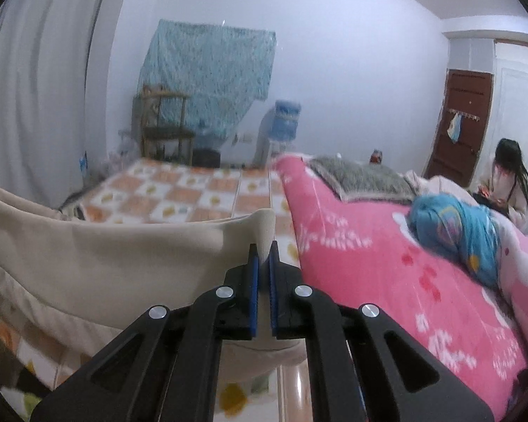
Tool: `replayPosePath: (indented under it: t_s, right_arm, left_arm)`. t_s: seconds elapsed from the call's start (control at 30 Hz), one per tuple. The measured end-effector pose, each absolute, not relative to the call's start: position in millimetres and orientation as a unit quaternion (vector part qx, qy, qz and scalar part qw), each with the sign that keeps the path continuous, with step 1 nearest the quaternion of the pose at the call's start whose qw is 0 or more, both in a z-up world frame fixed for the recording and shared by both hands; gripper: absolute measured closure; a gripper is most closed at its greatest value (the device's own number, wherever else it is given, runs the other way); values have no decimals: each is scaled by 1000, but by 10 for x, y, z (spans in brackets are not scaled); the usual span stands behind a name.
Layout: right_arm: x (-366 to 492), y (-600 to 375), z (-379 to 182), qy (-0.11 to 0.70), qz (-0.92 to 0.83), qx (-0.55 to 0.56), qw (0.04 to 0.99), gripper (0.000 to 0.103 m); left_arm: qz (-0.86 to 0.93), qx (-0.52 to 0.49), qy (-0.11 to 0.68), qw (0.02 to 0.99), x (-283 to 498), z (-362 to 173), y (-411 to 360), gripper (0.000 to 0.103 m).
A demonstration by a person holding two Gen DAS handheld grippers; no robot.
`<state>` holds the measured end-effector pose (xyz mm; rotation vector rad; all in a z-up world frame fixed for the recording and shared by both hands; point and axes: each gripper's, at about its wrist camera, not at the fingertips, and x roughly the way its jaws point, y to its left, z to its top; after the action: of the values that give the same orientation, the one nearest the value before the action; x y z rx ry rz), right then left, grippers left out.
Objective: Fold large clothes
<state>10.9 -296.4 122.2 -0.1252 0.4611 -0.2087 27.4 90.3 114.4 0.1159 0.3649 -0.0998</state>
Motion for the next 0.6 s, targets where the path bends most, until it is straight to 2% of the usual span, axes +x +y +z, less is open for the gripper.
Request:
replayPosePath:
  t_s: [0.13,0.3,0.47,0.5,0.57,0.6]
  right_arm:
    - [672,-3057,1295,227,-88,-61,968,98]
    - [1461,-3148,1188,254,-74,-61,962,98]
    - [2147,-3267,752,319,-58,-26,946,98]
    - [2289,-3313,592,346,-54,-14,936,98]
    - [2468,-3424,291,389,-57,8,920,91]
    - [2507,-3471,187,404,-68,13,912,88]
  left_arm:
    - [-47,63,193,978,823,1162,854,98]
    - [-49,43,244,968,1692,1017,829,98]
    - [-60,3,356,932,2445,480,861,96]
    - [-57,0,379,924,2552,332,856,93]
    - [-49,6,427,903,2752,-9,864,88]
    - [-37,9,446,894,2808,-133,909,77]
